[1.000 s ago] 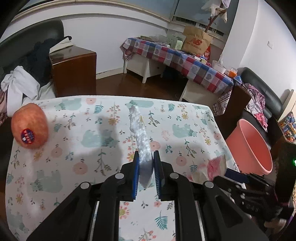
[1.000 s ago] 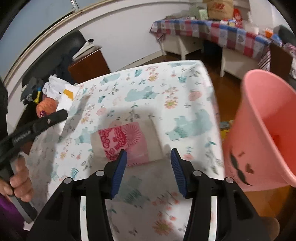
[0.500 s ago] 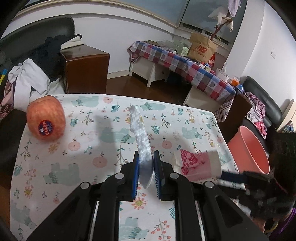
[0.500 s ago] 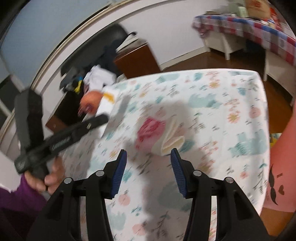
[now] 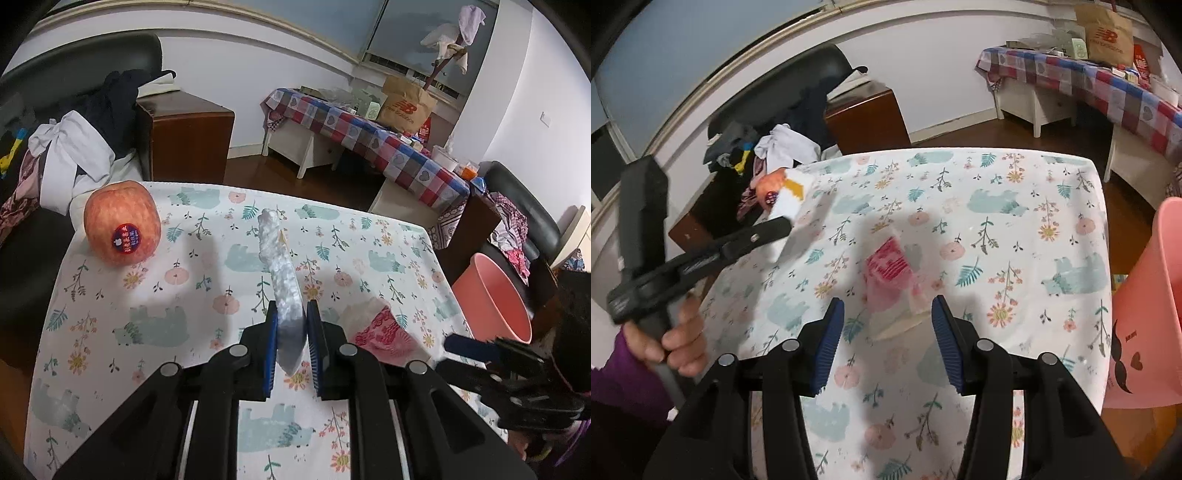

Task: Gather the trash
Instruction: 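Grasp the pink-printed paper cup with the right tool while the left holds the foam strip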

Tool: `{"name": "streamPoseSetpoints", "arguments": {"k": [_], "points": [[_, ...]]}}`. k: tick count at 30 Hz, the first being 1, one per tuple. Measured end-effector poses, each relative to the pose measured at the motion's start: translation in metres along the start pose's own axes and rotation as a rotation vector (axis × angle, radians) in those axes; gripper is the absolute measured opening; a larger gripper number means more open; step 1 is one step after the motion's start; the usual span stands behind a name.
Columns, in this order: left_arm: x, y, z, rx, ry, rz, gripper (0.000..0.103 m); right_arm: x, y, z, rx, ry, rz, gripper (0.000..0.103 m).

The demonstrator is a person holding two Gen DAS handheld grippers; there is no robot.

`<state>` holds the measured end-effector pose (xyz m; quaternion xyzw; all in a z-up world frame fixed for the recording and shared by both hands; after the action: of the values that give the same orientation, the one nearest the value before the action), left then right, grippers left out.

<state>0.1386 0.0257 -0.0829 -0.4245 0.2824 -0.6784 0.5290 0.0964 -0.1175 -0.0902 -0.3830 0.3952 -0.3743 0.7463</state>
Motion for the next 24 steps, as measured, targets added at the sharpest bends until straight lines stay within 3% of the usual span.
{"name": "streamPoseSetpoints", "arguments": {"k": [8,10,13,24], "points": [[0.002,-0.010,-0.016,-0.003,0.006,0.010,0.014,0.002,0.027,0.004,-0.019,0.012,-0.087,0.049],[0.003,-0.012,-0.019,-0.001,0.007,0.016,0.014,-0.002,0.030,0.000,-0.030,0.007,-0.083,0.029],[0.005,-0.015,-0.022,0.006,0.003,0.011,0.014,-0.006,0.031,-0.007,-0.033,0.005,-0.075,0.012],[0.028,-0.036,-0.018,0.080,0.020,0.057,0.014,-0.023,-0.017,-0.023,0.111,0.014,-0.039,0.011]]}}
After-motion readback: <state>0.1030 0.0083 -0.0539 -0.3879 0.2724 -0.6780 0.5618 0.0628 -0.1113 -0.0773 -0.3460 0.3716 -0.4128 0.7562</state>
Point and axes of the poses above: each gripper's, at about its wrist camera, not at the fingertips, and y roughly the way its jaws point, x to its right, z to its top, the point moved 7 cm from there along y, roughly the way its jaws point, and after that the axes turned 15 degrees about -x, right-handed, at the moved point
